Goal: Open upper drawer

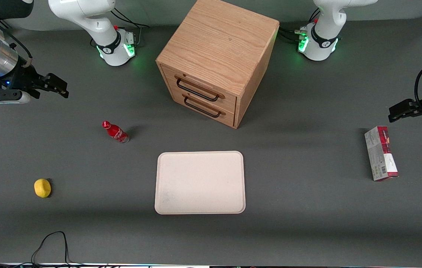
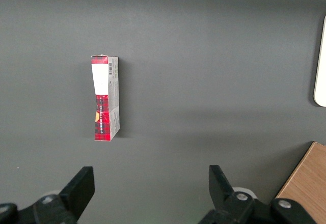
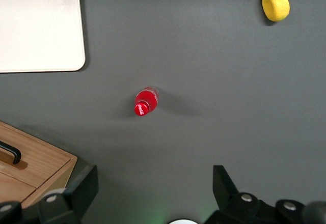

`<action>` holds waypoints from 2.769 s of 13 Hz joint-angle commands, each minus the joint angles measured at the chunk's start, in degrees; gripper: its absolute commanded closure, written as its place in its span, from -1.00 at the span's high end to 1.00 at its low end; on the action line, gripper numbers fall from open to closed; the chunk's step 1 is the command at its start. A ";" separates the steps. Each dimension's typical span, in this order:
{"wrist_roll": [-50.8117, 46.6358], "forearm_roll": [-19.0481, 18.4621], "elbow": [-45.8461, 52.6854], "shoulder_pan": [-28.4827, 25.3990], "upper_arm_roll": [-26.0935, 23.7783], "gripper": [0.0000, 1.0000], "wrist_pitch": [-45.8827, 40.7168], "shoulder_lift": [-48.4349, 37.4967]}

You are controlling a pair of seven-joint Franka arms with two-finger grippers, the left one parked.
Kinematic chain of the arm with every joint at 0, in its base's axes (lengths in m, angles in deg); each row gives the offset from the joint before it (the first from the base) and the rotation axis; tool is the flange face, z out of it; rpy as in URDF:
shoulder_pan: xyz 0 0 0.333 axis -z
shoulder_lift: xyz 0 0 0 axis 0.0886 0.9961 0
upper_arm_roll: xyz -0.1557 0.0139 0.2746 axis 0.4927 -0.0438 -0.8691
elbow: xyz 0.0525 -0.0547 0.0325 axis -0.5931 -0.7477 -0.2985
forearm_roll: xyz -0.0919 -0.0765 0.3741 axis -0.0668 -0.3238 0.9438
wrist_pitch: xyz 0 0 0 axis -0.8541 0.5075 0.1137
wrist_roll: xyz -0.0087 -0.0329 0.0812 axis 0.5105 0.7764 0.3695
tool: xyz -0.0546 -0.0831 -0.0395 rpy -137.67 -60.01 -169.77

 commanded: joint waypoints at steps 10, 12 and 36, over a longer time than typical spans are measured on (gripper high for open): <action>-1.10 1.03 20.12 0.45 -21.34 1.00 -3.57 16.90; 1.95 1.03 21.53 0.45 -27.23 1.00 -3.48 18.40; 24.57 7.01 16.10 -0.60 -37.80 1.00 10.04 34.84</action>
